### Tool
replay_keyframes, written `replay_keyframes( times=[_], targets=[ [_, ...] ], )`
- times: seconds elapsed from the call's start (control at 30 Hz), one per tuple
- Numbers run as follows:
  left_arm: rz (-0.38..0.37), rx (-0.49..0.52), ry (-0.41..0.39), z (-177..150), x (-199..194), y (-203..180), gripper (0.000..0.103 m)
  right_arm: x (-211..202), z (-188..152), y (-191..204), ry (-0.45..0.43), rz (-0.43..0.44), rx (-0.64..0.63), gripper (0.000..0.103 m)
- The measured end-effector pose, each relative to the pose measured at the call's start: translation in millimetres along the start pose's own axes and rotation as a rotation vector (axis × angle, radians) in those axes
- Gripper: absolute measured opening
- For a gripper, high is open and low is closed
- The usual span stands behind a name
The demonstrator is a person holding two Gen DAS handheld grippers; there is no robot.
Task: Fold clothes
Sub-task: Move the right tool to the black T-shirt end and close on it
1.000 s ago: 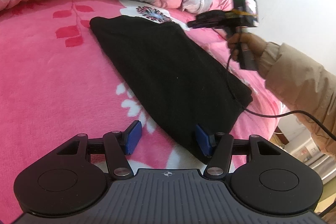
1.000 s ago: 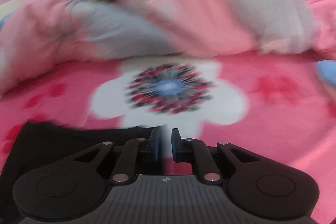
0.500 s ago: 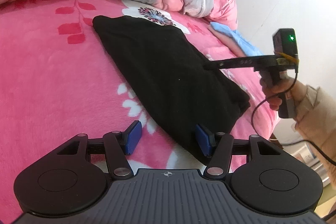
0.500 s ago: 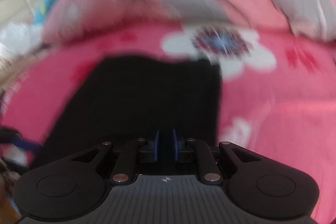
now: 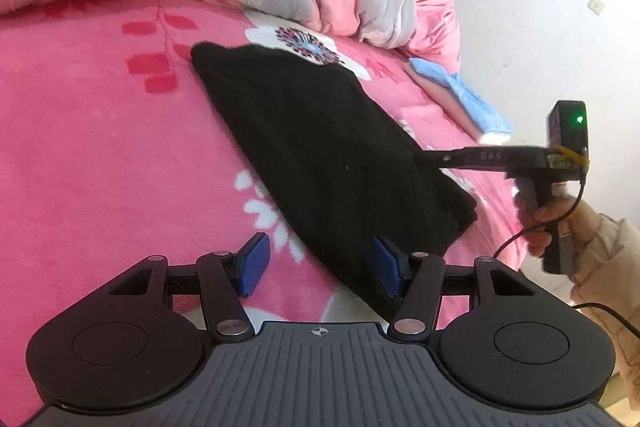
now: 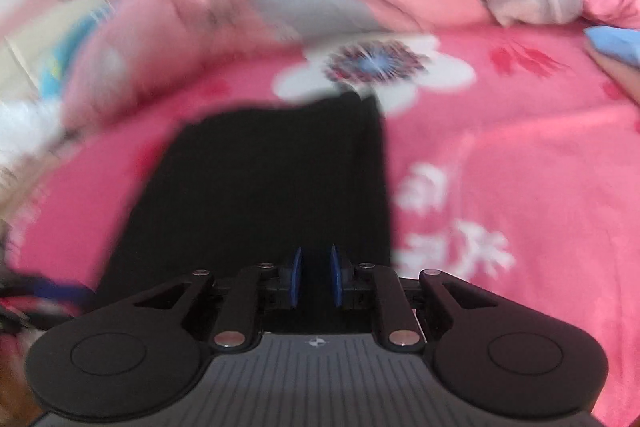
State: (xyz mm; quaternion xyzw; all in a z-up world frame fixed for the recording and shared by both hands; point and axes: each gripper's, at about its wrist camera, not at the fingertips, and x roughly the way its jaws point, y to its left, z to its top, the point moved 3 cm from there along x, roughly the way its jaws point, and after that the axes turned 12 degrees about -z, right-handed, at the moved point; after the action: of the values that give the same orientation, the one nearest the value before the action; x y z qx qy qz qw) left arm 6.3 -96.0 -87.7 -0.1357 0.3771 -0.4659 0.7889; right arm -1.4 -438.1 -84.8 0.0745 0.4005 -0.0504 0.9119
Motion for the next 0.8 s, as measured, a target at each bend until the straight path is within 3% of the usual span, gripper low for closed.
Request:
replay_keyframes(
  times=[0.1, 0.13, 0.27, 0.33, 0.4, 0.5, 0.57, 0.67, 0.73, 0.8],
  targets=[
    [0.014, 0.010, -0.043, 8, -14, -3, 0.057, -15, 6, -8, -0.031, -0.183, 0.029, 0.018],
    [0.014, 0.017, -0.060, 15, -15, -3, 0.057, -22, 10, -7, -0.053, -0.187, 0.029, 0.018],
    [0.016, 0.039, -0.107, 44, -2, -4, 0.057, -26, 28, 20, -0.092, -0.070, -0.034, 0.018],
    [-0.002, 0.044, -0.114, 58, 23, 2, 0.057, -5, 41, 38, -0.075, -0.019, -0.085, 0.018],
    [0.032, 0.027, -0.090, 66, 50, 16, 0.057, 21, 54, 44, -0.043, 0.022, -0.091, 0.018],
    [0.020, -0.032, -0.038, 69, 65, 36, 0.057, 58, 64, 30, 0.049, 0.003, -0.062, 0.014],
    [0.006, -0.070, -0.019, 72, 67, 43, 0.057, 68, 72, 13, 0.086, -0.060, -0.026, 0.016],
    [-0.008, -0.094, -0.005, 76, 64, 44, 0.058, 50, 89, 0, 0.024, -0.155, 0.003, 0.018],
    [0.002, -0.115, 0.029, 79, 68, 44, 0.058, 43, 96, 3, 0.013, -0.123, 0.030, 0.018],
    [0.017, -0.151, 0.050, 83, 69, 43, 0.058, 48, 99, 19, 0.063, -0.018, 0.039, 0.018]
  ],
)
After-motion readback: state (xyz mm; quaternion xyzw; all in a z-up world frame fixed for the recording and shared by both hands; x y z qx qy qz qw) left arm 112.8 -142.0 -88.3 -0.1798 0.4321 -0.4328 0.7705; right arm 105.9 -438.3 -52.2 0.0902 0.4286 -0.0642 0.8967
